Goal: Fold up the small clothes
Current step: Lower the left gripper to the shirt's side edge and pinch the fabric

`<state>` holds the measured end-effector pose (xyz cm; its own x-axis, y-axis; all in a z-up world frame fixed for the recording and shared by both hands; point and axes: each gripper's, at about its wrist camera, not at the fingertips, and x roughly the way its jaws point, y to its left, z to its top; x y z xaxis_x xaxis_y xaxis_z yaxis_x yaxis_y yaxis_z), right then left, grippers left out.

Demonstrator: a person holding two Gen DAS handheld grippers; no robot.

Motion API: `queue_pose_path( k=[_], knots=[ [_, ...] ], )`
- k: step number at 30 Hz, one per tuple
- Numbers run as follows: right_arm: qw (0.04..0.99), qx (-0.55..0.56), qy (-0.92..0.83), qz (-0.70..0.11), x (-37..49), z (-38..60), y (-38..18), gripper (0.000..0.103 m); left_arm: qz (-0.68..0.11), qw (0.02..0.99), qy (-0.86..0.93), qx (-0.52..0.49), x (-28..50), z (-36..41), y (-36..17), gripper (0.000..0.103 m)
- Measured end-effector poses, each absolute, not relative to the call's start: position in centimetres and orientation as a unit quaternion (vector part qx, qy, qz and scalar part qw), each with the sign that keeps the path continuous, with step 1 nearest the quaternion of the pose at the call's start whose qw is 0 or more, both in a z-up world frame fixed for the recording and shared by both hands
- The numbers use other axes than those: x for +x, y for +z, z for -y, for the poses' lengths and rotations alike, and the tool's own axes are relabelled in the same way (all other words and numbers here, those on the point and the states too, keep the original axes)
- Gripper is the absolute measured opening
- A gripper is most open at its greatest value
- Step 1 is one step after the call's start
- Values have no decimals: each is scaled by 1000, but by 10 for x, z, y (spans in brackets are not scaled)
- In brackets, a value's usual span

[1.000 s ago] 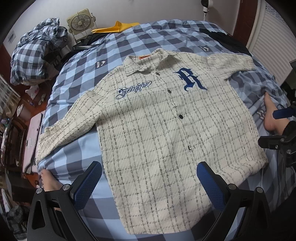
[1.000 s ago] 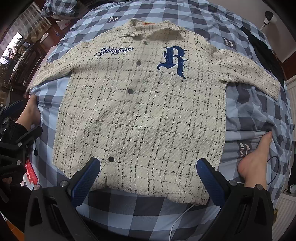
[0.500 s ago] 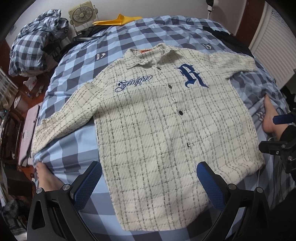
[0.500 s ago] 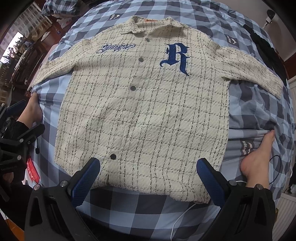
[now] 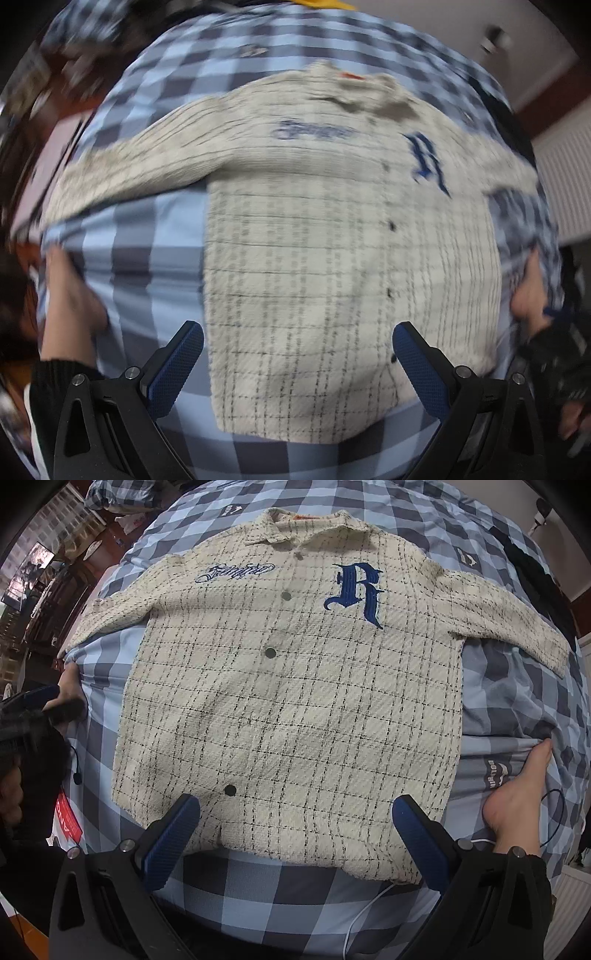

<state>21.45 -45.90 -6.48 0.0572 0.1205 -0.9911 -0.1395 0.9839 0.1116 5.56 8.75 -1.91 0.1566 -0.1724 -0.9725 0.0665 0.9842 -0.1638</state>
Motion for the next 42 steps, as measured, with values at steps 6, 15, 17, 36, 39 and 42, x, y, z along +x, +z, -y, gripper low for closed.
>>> queue_pose_path(
  k=[6,15,17,36,39,42],
  knots=[
    [722,2,80,-687,218,462,-68,102,-654,741,-3,-153,94,-178,-21,103],
    [715,-3,67,-696,228,461,-78,102,-582,775,165,-183,172,-385,-28,103],
    [711,-4,61,-700,230,462,-81,102,-564,769,195,-229,175,-436,-38,103],
    [696,-24,26,-717,264,450,-102,102,-574,719,229,-317,209,-562,-183,72],
    [693,-29,24,-720,267,447,-104,102,-578,711,233,-326,216,-559,-194,56],
    [694,-36,25,-718,268,444,-105,102,-582,708,236,-323,222,-553,-200,27]
  ],
)
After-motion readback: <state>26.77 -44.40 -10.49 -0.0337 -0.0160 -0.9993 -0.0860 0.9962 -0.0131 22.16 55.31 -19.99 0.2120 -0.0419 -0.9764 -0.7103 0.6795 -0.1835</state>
